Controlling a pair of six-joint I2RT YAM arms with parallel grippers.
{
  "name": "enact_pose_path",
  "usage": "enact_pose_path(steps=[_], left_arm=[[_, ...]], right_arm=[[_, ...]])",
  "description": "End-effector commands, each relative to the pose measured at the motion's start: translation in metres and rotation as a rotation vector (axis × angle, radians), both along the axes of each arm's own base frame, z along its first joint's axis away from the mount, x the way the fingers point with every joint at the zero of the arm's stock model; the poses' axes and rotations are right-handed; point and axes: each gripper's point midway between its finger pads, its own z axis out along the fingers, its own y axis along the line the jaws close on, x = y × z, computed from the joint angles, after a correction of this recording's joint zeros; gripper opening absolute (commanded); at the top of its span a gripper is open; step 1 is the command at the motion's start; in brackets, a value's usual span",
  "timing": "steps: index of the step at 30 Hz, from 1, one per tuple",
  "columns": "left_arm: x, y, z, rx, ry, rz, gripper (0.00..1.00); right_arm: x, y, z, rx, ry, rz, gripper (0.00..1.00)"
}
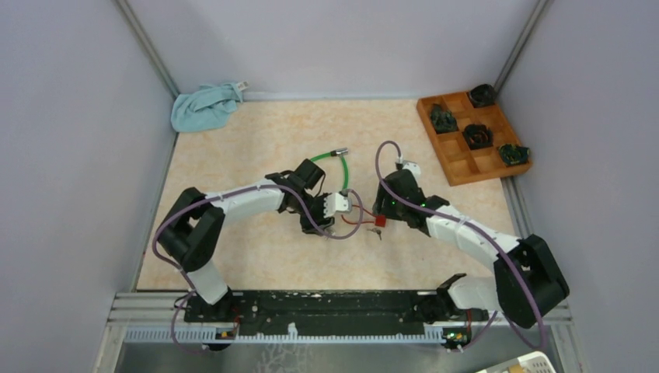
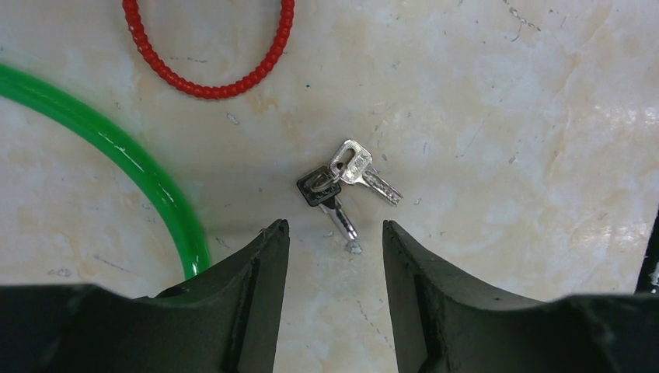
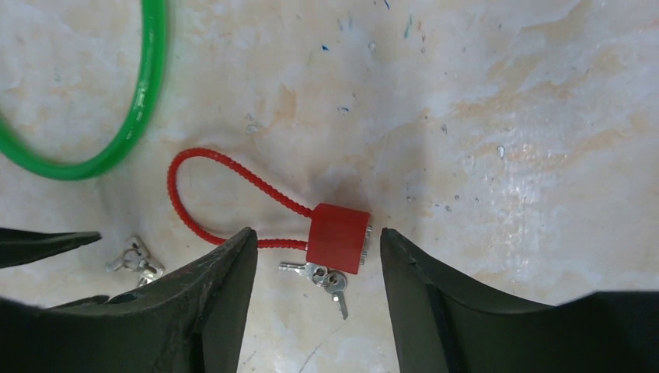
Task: Unlock with the key
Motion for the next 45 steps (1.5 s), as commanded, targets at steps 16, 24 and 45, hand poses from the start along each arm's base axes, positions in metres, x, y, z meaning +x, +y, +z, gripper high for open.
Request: enact_pose_path(steps=[16, 24, 45], left_arm=[[-0.011, -0.033, -0.002, -0.061, -0.067, -0.372, 0.34], [-0.015, -0.023, -0.019, 0.012, -0.071, -0.42, 0.3], [0.012, -0.039, 0.08, -0.12, -0.111, -0.184, 0.0]], right_arm=[[0.01, -0.013, 0.066, 0.198, -0.113, -0.027, 0.55], [0.009, -0.013, 0.075, 0.211, -0.12, -0.022, 0.54], [0.0, 0.02, 0.121, 0.438, -0.224, 0.126, 0.48]])
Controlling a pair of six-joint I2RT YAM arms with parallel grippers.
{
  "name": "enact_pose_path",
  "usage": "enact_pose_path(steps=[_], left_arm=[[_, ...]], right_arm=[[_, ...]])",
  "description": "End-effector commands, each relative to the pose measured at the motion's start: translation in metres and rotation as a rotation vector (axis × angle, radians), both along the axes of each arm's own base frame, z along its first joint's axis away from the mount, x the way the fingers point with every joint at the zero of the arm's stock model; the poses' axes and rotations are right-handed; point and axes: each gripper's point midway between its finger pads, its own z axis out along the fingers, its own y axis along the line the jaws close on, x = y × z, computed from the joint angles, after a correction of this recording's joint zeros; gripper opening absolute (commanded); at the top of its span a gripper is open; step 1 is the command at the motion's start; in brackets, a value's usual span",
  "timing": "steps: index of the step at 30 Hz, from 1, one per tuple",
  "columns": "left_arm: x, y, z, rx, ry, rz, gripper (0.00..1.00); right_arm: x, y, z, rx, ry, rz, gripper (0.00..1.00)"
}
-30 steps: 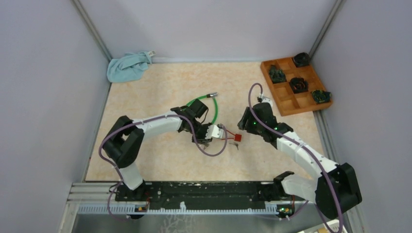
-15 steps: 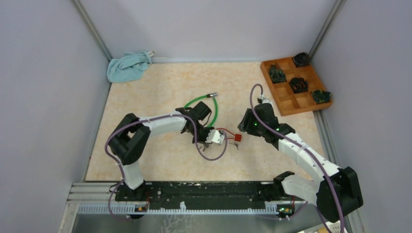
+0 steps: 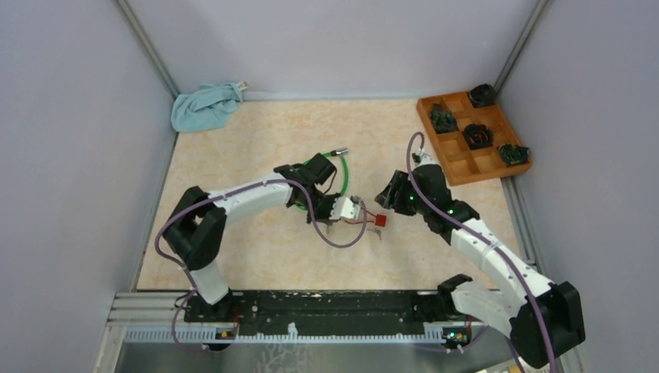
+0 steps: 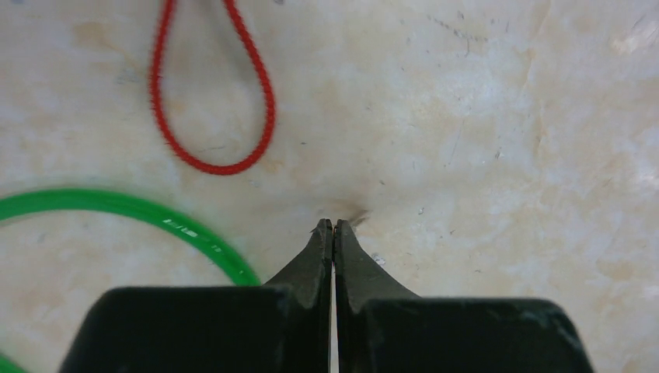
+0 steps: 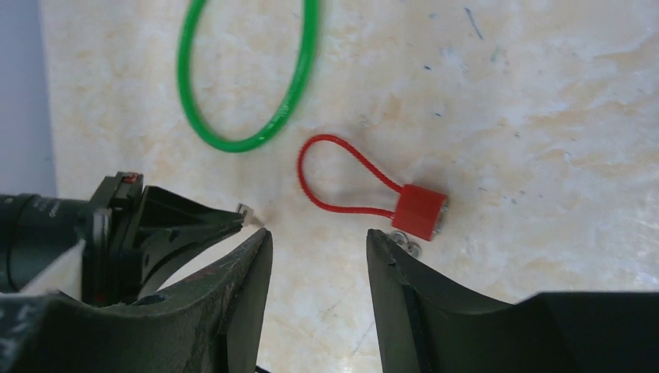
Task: Unlock with the key
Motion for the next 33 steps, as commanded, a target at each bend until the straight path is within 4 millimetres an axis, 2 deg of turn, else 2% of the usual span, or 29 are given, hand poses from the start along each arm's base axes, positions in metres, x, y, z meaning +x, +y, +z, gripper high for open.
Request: enact_pose_path(steps=[1, 3, 8, 10, 12, 18, 21, 26, 33], left_arm=[[0.014, -0.019, 0.089, -0.171, 0.041, 0.165, 0.0], [0.019, -0.023, 0.122, -0.233, 0.058, 0.219, 0.0], [0.017, -0.021, 0.186, -0.341, 0.026, 0.259, 0.0], [0.01, -0.019, 0.204, -0.365, 0.058, 0.267, 0.0], [0.002, -0.019, 0.22, -0.404, 0.105, 0.266, 0.0], [-0.026, -0.022, 0.263, -0.495, 0.217, 0.228, 0.0], [-0.032, -0.023, 0.276, -0.511, 0.255, 0.239, 0.0], [-0.033, -0.024, 0.284, -0.541, 0.275, 0.267, 0.0], [-0.024, -0.024, 0.283, -0.551, 0.251, 0.331, 0.0]], right_arm=[[0.006, 0.025, 0.054, 0.191, -0.162, 0.092, 0.48], [0.003, 0.034, 0.063, 0.248, -0.203, 0.14, 0.48], [-0.011, 0.057, 0.087, 0.394, -0.293, 0.285, 0.49], [-0.018, 0.067, 0.109, 0.469, -0.379, 0.363, 0.5], [-0.029, 0.075, 0.121, 0.529, -0.423, 0.441, 0.52], [-0.058, 0.091, 0.148, 0.646, -0.525, 0.649, 0.56], [-0.067, 0.097, 0.162, 0.652, -0.611, 0.709, 0.56], [-0.073, 0.114, 0.177, 0.599, -0.697, 0.78, 0.56], [-0.055, 0.113, 0.193, 0.509, -0.802, 0.66, 0.53]])
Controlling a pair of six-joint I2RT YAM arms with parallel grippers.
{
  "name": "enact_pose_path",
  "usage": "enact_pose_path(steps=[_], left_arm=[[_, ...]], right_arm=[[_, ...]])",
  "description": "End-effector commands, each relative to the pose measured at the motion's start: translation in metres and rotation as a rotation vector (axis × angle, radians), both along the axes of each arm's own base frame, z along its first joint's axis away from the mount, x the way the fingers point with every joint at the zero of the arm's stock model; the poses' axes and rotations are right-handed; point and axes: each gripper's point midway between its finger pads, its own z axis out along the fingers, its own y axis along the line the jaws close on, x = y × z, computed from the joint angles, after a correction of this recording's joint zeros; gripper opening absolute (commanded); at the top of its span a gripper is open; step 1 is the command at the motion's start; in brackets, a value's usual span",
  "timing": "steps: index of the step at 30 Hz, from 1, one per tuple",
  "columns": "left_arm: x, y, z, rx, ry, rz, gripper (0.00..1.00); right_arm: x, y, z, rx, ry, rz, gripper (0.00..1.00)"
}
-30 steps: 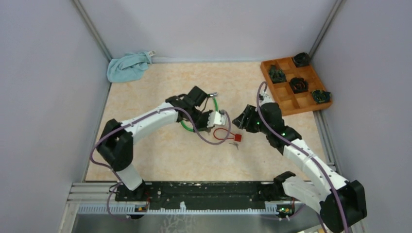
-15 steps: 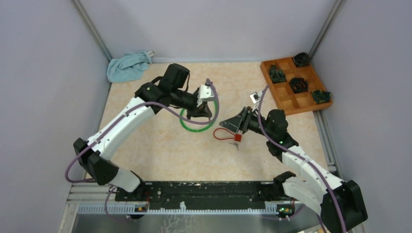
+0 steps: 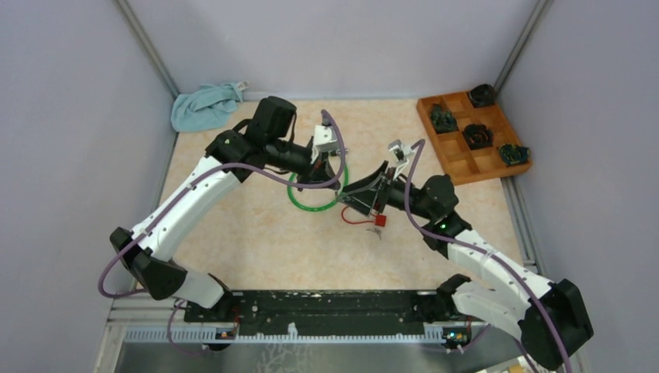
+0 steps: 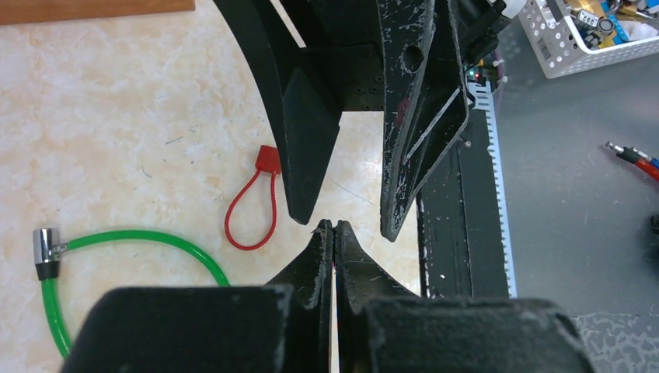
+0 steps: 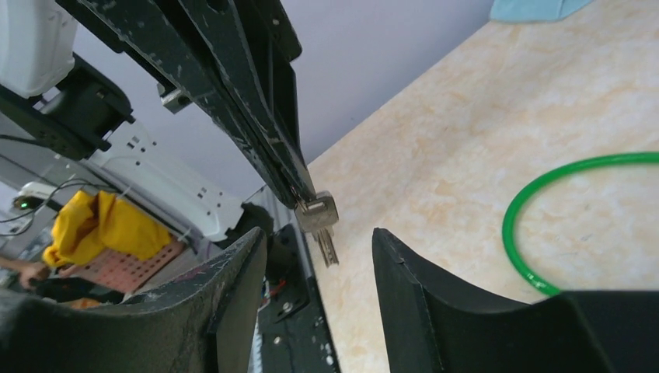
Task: Unlock with the key
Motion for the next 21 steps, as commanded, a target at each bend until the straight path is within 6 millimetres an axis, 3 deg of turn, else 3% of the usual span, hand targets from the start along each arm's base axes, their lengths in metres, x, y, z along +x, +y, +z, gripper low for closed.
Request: enact_pose_path(steps=[1, 5, 15, 17, 21], left_arm=[[0.002, 0.002, 0.011, -0.033, -0.003, 0.044, 0.0], [0.003, 0.001, 0.011, -0.031, 0.016, 0.064, 0.0], [0.016, -0.002, 0.014, -0.043, 0.01, 0.134, 0.0], [0.017, -0.002, 0.013, -0.043, 0.012, 0.141, 0.0], [0.018, -0.003, 0.014, -0.044, 0.02, 0.15, 0.0]], right_arm=[[0.013, -0.003, 0.04, 0.032, -0.172, -0.114, 0.52], [0.024, 0.0, 0.035, -0.026, -0.196, -0.182, 0.52], [0.028, 0.009, 0.045, -0.064, -0.268, -0.239, 0.48], [0.031, 0.011, 0.05, -0.079, -0.289, -0.267, 0.42], [0.034, 0.016, 0.054, -0.104, -0.307, -0.287, 0.12]])
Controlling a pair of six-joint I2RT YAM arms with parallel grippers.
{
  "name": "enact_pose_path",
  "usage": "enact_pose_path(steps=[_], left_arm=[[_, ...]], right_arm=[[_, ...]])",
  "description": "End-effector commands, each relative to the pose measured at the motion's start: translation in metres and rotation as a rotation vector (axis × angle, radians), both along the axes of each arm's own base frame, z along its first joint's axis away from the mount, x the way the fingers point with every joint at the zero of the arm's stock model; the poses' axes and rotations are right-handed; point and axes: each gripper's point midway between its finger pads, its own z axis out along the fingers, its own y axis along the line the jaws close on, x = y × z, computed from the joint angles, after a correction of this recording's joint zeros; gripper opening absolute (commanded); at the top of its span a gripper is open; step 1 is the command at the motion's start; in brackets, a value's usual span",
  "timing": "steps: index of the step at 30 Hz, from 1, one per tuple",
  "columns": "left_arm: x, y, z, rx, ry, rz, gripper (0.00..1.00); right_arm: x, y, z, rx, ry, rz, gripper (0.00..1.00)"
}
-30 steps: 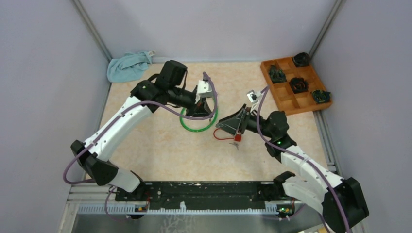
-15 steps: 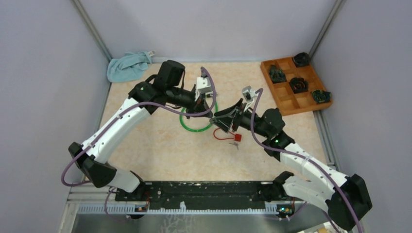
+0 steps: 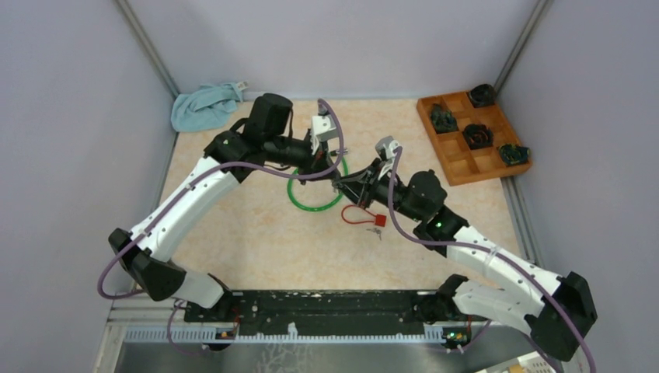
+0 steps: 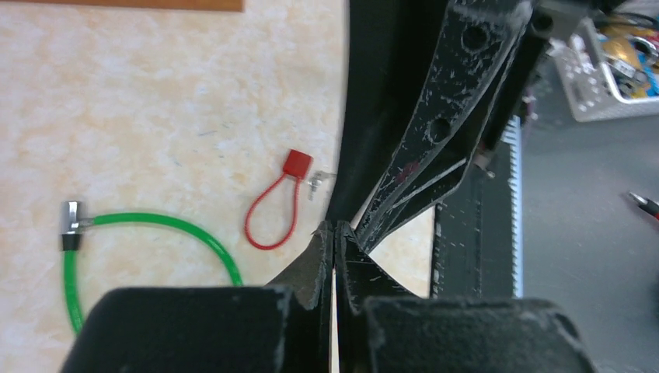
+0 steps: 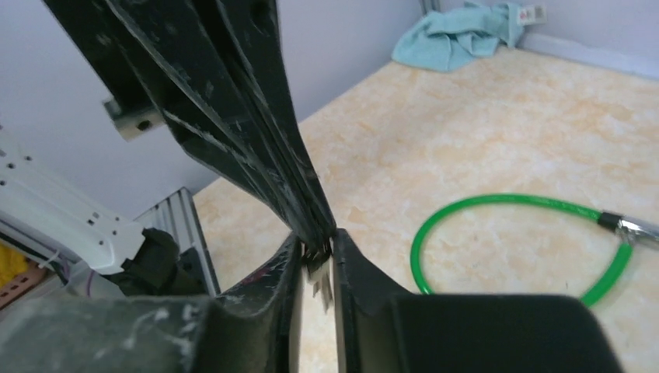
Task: Unlock with the key
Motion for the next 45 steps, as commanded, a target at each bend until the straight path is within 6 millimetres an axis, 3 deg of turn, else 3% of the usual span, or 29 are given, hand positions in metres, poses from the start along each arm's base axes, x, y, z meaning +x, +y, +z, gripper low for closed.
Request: enact_pose_path(steps=[1, 2, 6, 7, 9, 11, 13, 15, 19, 21, 25, 28, 45], left_arm=[[0.0, 0.002, 0.011, -0.028, -0.008, 0.025, 0.0], [0.0, 0.002, 0.011, -0.029, -0.006, 0.027, 0.0], [0.001, 0.002, 0.014, -0.035, -0.005, 0.035, 0.03], [0.002, 0.002, 0.014, -0.036, -0.005, 0.039, 0.12], [0.005, 0.003, 0.015, -0.033, -0.007, 0.062, 0.45], [0.01, 0.005, 0.018, -0.031, -0.032, 0.088, 0.63], [0.015, 0.01, 0.025, -0.033, -0.061, 0.114, 0.88], [0.018, 0.018, 0.033, -0.048, -0.072, 0.126, 1.0], [0.01, 0.038, 0.04, -0.088, -0.002, 0.091, 1.0], [-0.006, 0.045, 0.036, -0.117, 0.065, 0.028, 0.99], [-0.04, 0.05, 0.025, -0.163, 0.159, -0.077, 0.86], [-0.052, 0.051, 0.02, -0.176, 0.218, -0.112, 0.74], [-0.046, 0.031, 0.017, -0.182, 0.239, -0.133, 0.6]], right_arm=[[0.01, 0.002, 0.035, 0.023, -0.094, -0.061, 0.05], [0.01, 0.003, 0.036, 0.026, -0.09, -0.06, 0.0], [0.007, 0.006, 0.033, 0.03, -0.071, -0.038, 0.0], [0.006, 0.006, 0.032, 0.032, -0.065, -0.033, 0.0], [0.005, 0.006, 0.03, 0.039, -0.055, -0.029, 0.0], [0.002, 0.005, 0.03, 0.056, -0.05, -0.024, 0.0], [-0.001, 0.003, 0.029, 0.078, -0.04, -0.02, 0.0], [-0.004, 0.001, 0.028, 0.093, -0.029, -0.015, 0.0], [-0.008, -0.006, 0.031, 0.151, 0.0, -0.017, 0.0], [-0.011, -0.01, 0.039, 0.22, 0.032, -0.004, 0.0], [-0.024, -0.01, 0.059, 0.388, 0.093, 0.076, 0.0], [-0.03, -0.005, 0.065, 0.44, 0.133, 0.142, 0.0], [-0.032, 0.007, 0.068, 0.44, 0.162, 0.185, 0.0]])
